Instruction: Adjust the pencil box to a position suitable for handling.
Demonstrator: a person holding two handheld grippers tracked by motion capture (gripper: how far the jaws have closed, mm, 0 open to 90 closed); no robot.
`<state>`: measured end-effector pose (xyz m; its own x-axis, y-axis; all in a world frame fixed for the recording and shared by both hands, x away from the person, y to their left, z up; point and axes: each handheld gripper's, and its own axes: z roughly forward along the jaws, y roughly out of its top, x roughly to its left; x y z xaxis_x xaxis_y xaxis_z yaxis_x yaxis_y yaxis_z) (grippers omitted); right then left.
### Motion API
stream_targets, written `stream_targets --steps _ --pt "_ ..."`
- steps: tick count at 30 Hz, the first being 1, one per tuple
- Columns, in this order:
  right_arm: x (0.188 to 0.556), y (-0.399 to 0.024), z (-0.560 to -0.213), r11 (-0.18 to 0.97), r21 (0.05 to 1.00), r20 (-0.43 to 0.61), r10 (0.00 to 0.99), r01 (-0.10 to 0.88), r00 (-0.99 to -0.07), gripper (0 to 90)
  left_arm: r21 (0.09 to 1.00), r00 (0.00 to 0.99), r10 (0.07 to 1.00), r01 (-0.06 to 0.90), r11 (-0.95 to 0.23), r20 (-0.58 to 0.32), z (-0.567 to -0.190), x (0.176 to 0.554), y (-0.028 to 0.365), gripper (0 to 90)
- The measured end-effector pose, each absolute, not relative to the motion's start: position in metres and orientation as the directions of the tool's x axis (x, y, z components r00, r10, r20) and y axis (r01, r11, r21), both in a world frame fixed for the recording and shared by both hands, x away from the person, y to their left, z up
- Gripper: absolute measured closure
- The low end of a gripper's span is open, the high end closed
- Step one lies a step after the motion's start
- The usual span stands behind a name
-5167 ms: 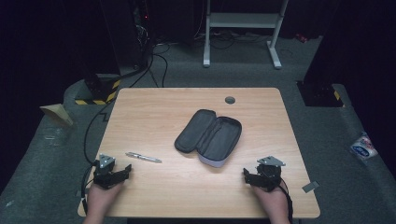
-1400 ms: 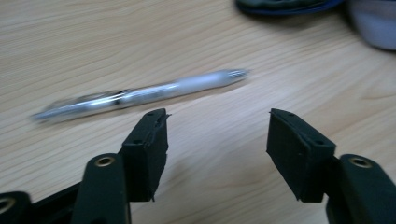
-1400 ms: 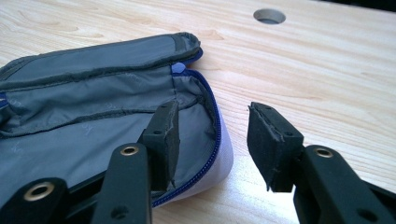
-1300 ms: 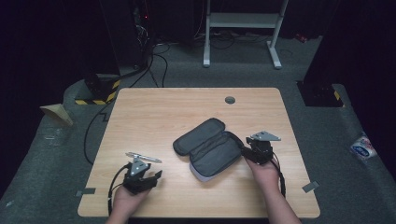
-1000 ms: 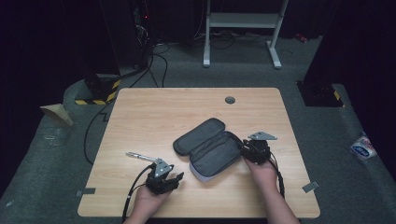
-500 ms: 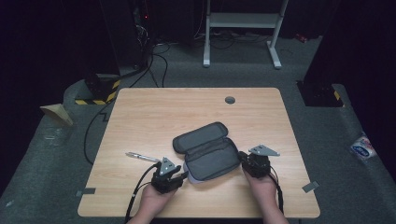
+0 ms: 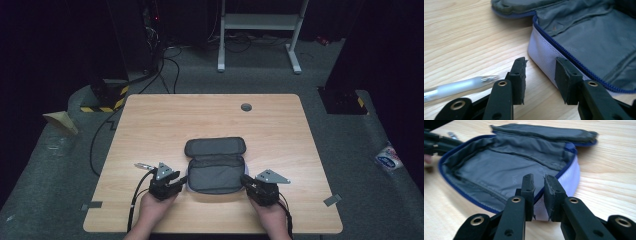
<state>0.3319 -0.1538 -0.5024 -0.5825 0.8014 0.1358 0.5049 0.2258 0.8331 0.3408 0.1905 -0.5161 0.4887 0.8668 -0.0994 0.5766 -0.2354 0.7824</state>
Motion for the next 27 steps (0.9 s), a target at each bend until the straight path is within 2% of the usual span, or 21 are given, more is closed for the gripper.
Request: stream_targets --steps 5,14,19,21,27 --pt "0.327 -0.153 -0.496 0.223 0.85 0.13 0.79 0.478 -0.6 70.2 0.783 0.48 0.871 0.58 -0.227 -0.103 -0.515 0.338 0.199 59.8" --pt "0.317 -0.182 -0.493 0.221 0.851 0.101 0.821 0.476 -0.562 66.1 0.76 0.499 0.863 0.591 -0.272 -0.079 -0.516 0.313 0.207 59.5" --pt "0.315 -0.189 -0.506 0.27 0.816 0.088 0.816 0.512 -0.571 59.4 0.746 0.531 0.845 0.584 -0.32 -0.054 -0.517 0.305 0.199 54.8" --pt "0.316 -0.183 -0.513 0.3 0.797 0.082 0.806 0.524 -0.586 54.7 0.745 0.548 0.835 0.574 -0.341 -0.04 -0.517 0.305 0.193 48.5" --pt "0.323 -0.178 -0.519 0.303 0.787 0.086 0.809 0.538 -0.581 54.2 0.756 0.591 0.804 0.557 -0.343 -0.07 -0.518 0.309 0.185 47.7"
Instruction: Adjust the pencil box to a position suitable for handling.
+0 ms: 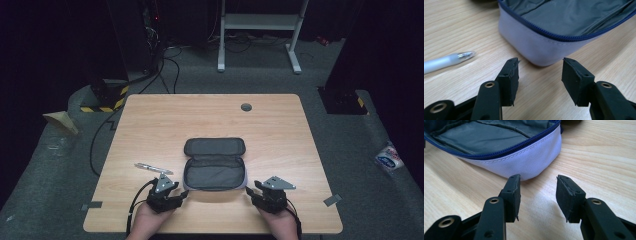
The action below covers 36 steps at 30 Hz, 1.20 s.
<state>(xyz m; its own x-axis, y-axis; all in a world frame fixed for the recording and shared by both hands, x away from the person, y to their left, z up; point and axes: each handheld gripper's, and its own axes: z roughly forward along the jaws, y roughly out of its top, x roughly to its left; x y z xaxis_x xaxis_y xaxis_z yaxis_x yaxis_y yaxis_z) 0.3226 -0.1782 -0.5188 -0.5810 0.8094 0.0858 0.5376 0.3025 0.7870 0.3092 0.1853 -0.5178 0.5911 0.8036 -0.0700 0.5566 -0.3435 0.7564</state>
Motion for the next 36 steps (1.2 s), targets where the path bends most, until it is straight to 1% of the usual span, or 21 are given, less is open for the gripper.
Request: stream_targets --steps 7,13,15,20,24,26,28,30,31,34,36 --pt "0.329 -0.171 -0.519 0.298 0.787 0.089 0.811 0.54 -0.578 54.3 0.766 0.58 0.812 0.55 -0.332 -0.064 -0.518 0.316 0.184 51.8" --pt "0.329 -0.173 -0.518 0.306 0.786 0.08 0.812 0.538 -0.579 53.5 0.768 0.577 0.815 0.543 -0.338 -0.049 -0.515 0.316 0.193 51.8" --pt "0.328 -0.18 -0.518 0.29 0.786 0.088 0.822 0.546 -0.563 53.3 0.774 0.559 0.827 0.551 -0.313 -0.064 -0.514 0.317 0.201 53.3" --pt "0.33 -0.189 -0.517 0.287 0.782 0.072 0.84 0.554 -0.537 52.9 0.778 0.505 0.861 0.564 -0.276 -0.06 -0.513 0.323 0.225 54.6" --pt "0.332 -0.196 -0.517 0.281 0.782 0.062 0.853 0.556 -0.519 52.4 0.79 0.452 0.886 0.578 -0.203 -0.103 -0.511 0.327 0.248 57.8" --pt "0.332 -0.199 -0.518 0.282 0.779 0.063 0.854 0.56 -0.517 52.2 0.788 0.422 0.901 0.585 -0.19 -0.096 -0.511 0.329 0.259 60.9" --pt "0.332 -0.2 -0.518 0.278 0.777 0.069 0.854 0.565 -0.515 52.0 0.779 0.388 0.916 0.604 -0.17 -0.101 -0.512 0.33 0.269 61.4" --pt "0.332 -0.202 -0.519 0.279 0.779 0.07 0.852 0.562 -0.519 51.9 0.769 0.354 0.932 0.617 -0.168 -0.08 -0.513 0.331 0.278 61.6" --pt "0.332 -0.202 -0.519 0.275 0.776 0.077 0.852 0.568 -0.517 51.8 0.763 0.333 0.941 0.624 -0.168 -0.064 -0.514 0.331 0.281 62.8" --pt "0.331 -0.202 -0.519 0.274 0.779 0.08 0.848 0.564 -0.524 51.4 0.753 0.29 0.955 0.642 -0.147 -0.061 -0.515 0.332 0.289 67.9" --pt "0.331 -0.203 -0.52 0.274 0.781 0.083 0.845 0.562 -0.528 51.2 0.742 0.268 0.962 0.654 -0.149 -0.043 -0.517 0.334 0.289 71.3"
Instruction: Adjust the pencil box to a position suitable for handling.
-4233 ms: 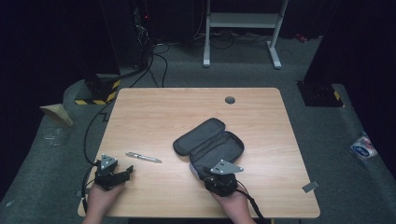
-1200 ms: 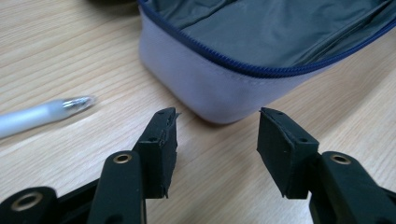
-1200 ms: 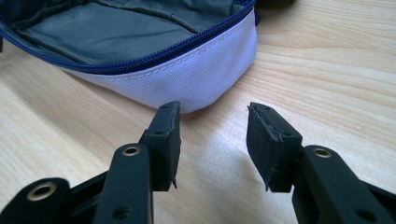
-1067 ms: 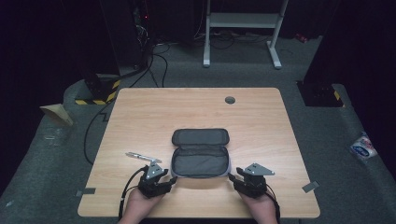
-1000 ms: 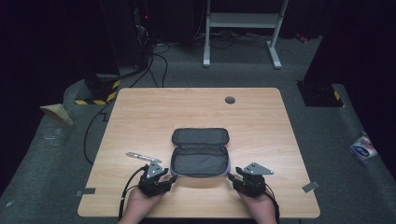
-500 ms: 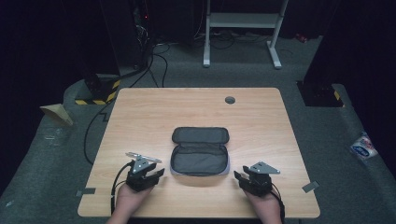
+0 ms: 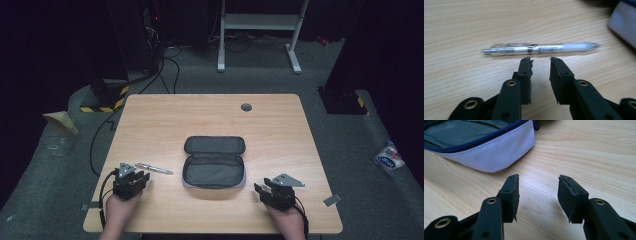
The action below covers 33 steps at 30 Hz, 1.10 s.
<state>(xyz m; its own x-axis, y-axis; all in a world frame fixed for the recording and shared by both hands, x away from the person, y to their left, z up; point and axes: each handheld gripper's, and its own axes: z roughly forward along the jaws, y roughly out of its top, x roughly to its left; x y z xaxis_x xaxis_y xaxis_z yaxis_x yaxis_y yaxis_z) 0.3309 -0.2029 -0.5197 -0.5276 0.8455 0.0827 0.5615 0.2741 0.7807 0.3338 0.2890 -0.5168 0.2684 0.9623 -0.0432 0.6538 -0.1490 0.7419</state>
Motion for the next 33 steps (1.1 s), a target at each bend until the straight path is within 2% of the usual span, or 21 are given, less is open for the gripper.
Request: stream_targets --steps 5,20,28,33 --pt "0.332 -0.202 -0.52 0.278 0.774 0.084 0.845 0.568 -0.529 51.0 0.726 0.234 0.972 0.668 -0.162 0.002 -0.521 0.342 0.288 77.4" --pt "0.323 -0.196 -0.522 0.337 0.748 0.02 0.85 0.572 -0.527 44.3 0.733 0.208 0.975 0.651 -0.199 0.08 -0.522 0.366 0.279 78.2" --pt "0.312 -0.198 -0.523 0.367 0.732 -0.013 0.85 0.574 -0.526 41.3 0.744 0.216 0.975 0.643 -0.183 0.053 -0.524 0.383 0.271 77.8" --pt "0.312 -0.197 -0.523 0.362 0.732 -0.015 0.855 0.576 -0.518 41.5 0.753 0.254 0.967 0.629 -0.193 0.035 -0.525 0.394 0.26 76.5"
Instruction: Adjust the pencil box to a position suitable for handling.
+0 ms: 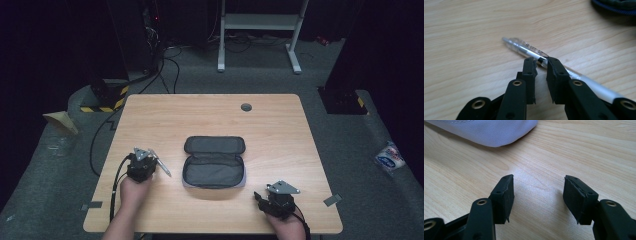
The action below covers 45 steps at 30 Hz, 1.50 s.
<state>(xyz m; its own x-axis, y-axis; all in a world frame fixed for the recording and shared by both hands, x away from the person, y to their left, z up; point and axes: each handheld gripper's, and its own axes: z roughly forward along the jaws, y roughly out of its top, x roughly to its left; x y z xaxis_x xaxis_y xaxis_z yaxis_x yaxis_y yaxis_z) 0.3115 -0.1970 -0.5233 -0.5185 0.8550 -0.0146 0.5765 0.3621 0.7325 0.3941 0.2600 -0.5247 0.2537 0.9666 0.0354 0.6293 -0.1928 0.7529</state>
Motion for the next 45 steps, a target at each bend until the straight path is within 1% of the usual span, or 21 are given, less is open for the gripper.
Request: stream_targets --steps 8,11,14,17,18,19,20,21,22,23,25,26,28,29,32,33,34,35,36,38,45 --pt "0.31 -0.196 -0.523 0.356 0.733 -0.015 0.861 0.58 -0.509 42.0 0.75 0.295 0.954 0.621 -0.226 0.043 -0.524 0.402 0.245 75.7" --pt "0.31 -0.196 -0.523 0.356 0.733 -0.014 0.86 0.579 -0.51 42.0 0.745 0.292 0.956 0.629 -0.22 0.036 -0.523 0.401 0.247 73.1" --pt "0.31 -0.196 -0.523 0.361 0.734 -0.017 0.856 0.575 -0.516 42.0 0.76 0.289 0.956 0.612 -0.219 0.043 -0.521 0.396 0.249 68.1" --pt "0.312 -0.195 -0.523 0.364 0.733 -0.016 0.853 0.574 -0.521 42.3 0.787 0.299 0.954 0.587 -0.191 0.008 -0.515 0.387 0.246 64.7" --pt "0.312 -0.195 -0.523 0.366 0.734 -0.017 0.852 0.573 -0.523 42.4 0.792 0.308 0.951 0.583 -0.183 -0.007 -0.514 0.385 0.244 59.5" --pt "0.313 -0.195 -0.523 0.368 0.733 -0.018 0.851 0.572 -0.525 42.4 0.794 0.318 0.948 0.58 -0.179 -0.018 -0.513 0.383 0.241 59.5" --pt "0.313 -0.194 -0.523 0.369 0.734 -0.019 0.85 0.57 -0.527 42.5 0.793 0.325 0.945 0.581 -0.184 -0.019 -0.513 0.382 0.238 52.1" --pt "0.313 -0.194 -0.523 0.369 0.734 -0.019 0.85 0.57 -0.527 42.5 0.792 0.328 0.945 0.58 -0.192 -0.011 -0.514 0.381 0.234 52.1" --pt "0.313 -0.194 -0.523 0.367 0.734 -0.017 0.851 0.572 -0.525 42.5 0.783 0.324 0.946 0.585 -0.21 0.011 -0.515 0.382 0.229 42.3" --pt "0.313 -0.194 -0.523 0.366 0.733 -0.016 0.852 0.573 -0.524 42.4 0.772 0.317 0.948 0.593 -0.228 0.036 -0.516 0.382 0.226 40.9" --pt "0.313 -0.194 -0.523 0.367 0.734 -0.017 0.851 0.572 -0.526 42.4 0.756 0.302 0.952 0.613 -0.23 0.045 -0.518 0.384 0.223 40.5" --pt "0.313 -0.194 -0.523 0.368 0.733 -0.016 0.85 0.571 -0.527 42.5 0.747 0.294 0.955 0.627 -0.219 0.034 -0.519 0.385 0.223 40.9" --pt "0.313 -0.194 -0.523 0.369 0.733 -0.015 0.849 0.571 -0.528 42.4 0.73 0.296 0.955 0.647 -0.218 0.022 -0.521 0.385 0.224 46.3" --pt "0.313 -0.194 -0.523 0.369 0.733 -0.015 0.849 0.571 -0.528 42.4 0.727 0.299 0.954 0.652 -0.216 0.016 -0.522 0.384 0.224 46.3" --pt "0.313 -0.194 -0.523 0.369 0.733 -0.015 0.849 0.571 -0.528 42.4 0.723 0.306 0.952 0.656 -0.217 0.008 -0.521 0.382 0.223 55.5" --pt "0.313 -0.194 -0.523 0.369 0.733 -0.015 0.849 0.571 -0.528 42.4 0.726 0.305 0.952 0.654 -0.214 0.007 -0.521 0.381 0.222 55.5" --pt "0.313 -0.194 -0.523 0.369 0.733 -0.016 0.849 0.571 -0.528 42.4 0.725 0.307 0.952 0.654 -0.215 0.005 -0.521 0.38 0.221 58.2" --pt "0.313 -0.194 -0.523 0.369 0.733 -0.016 0.849 0.571 -0.528 42.4 0.722 0.311 0.95 0.656 -0.221 0.008 -0.52 0.38 0.22 62.7" --pt "0.313 -0.194 -0.523 0.369 0.733 -0.016 0.849 0.571 -0.528 42.4 0.722 0.313 0.95 0.656 -0.222 0.008 -0.52 0.379 0.22 62.7" --pt "0.313 -0.194 -0.523 0.369 0.733 -0.016 0.849 0.571 -0.529 42.4 0.722 0.312 0.95 0.657 -0.216 0.0 -0.52 0.379 0.22 67.2" --pt "0.313 -0.194 -0.523 0.372 0.733 -0.016 0.846 0.569 -0.533 42.4 0.723 0.341 0.94 0.652 -0.226 -0.014 -0.52 0.378 0.221 75.7"
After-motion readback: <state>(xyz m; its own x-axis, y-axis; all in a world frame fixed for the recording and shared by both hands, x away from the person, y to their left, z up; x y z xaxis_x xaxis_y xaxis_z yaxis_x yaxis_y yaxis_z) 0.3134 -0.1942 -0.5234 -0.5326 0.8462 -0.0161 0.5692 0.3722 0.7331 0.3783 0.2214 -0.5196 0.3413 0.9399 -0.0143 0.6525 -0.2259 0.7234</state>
